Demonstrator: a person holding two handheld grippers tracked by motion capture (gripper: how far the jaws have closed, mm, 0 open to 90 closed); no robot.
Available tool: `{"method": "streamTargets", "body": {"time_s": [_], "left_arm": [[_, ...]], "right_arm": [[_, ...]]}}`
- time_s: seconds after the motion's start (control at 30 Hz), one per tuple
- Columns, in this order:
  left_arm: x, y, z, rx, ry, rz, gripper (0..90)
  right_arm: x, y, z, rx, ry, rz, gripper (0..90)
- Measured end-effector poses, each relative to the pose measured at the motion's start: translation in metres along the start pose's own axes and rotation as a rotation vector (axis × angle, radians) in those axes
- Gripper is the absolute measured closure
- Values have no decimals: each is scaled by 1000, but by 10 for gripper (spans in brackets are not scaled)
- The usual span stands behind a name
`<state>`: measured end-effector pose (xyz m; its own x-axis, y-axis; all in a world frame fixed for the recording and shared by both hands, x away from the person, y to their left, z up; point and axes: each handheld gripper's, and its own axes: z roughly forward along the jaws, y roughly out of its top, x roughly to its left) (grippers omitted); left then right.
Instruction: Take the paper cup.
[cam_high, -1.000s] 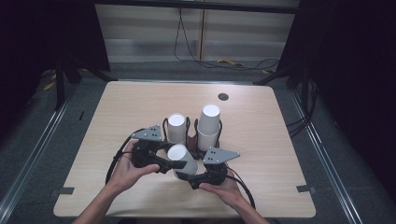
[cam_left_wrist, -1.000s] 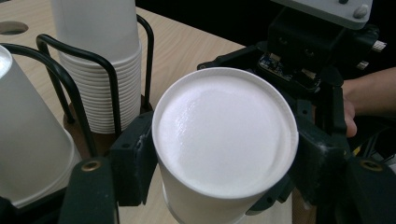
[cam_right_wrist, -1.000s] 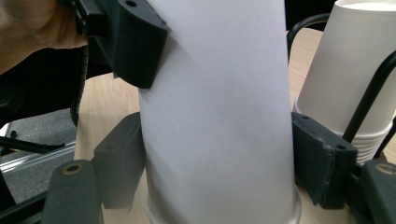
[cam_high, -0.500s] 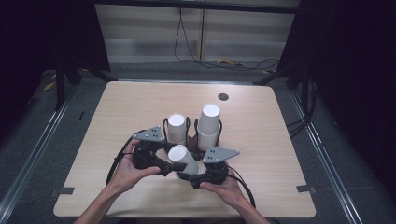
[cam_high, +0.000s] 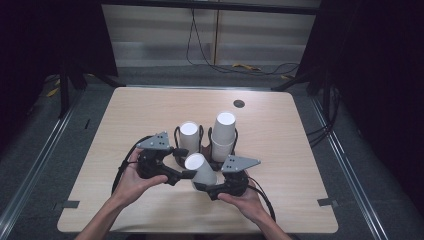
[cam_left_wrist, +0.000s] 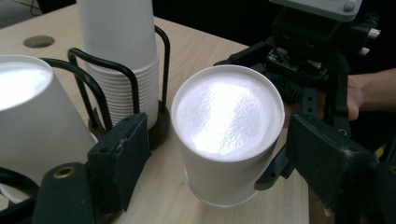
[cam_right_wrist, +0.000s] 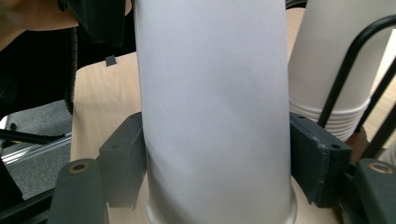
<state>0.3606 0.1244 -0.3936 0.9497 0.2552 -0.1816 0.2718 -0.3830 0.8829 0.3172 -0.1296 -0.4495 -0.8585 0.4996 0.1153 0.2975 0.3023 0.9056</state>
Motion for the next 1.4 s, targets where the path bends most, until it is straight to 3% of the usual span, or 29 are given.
{"method": "streamTargets", "body": {"time_s": [0.13, 0.17, 0.27, 0.4, 0.5, 0.6, 0.7, 0.8, 1.0, 1.1, 1.2, 1.4], "left_arm": [[2, -1, -3, -23, 10, 8, 219], [4, -2, -5, -39, 30, 9, 220], [6, -3, -7, -44, 17, 3, 256], [8, -7, -10, -27, 41, 6, 251], [13, -14, -10, 44, 32, -15, 248], [13, -16, -9, 59, 41, -8, 249], [13, -21, -7, 75, 34, -13, 230], [14, -25, -3, 76, 0, -19, 205], [11, -26, 0, 97, -13, -2, 209], [10, -27, 2, 107, 3, 14, 215], [7, -27, 4, 132, 20, 57, 217], [5, -25, 3, 125, 19, 76, 217]], "right_arm": [[-1, 0, -2, 7, -4, 2, 278], [-3, -1, -4, 23, -24, 3, 276], [-5, -2, -5, 35, -29, 10, 276], [-5, -2, -8, 42, -26, 9, 276], [-6, -2, -10, 60, -24, 9, 277], [-6, -1, -12, 78, -24, 6, 278], [-7, -1, -14, 107, -26, 2, 278], [-8, -1, -15, 115, -30, 7, 277], [-9, 0, -16, 158, -21, 2, 278], [-9, -1, -13, 197, -17, -10, 279], [-8, -1, -11, 222, -14, -18, 279], [-7, 1, -8, 270, -3, -18, 279]]}}
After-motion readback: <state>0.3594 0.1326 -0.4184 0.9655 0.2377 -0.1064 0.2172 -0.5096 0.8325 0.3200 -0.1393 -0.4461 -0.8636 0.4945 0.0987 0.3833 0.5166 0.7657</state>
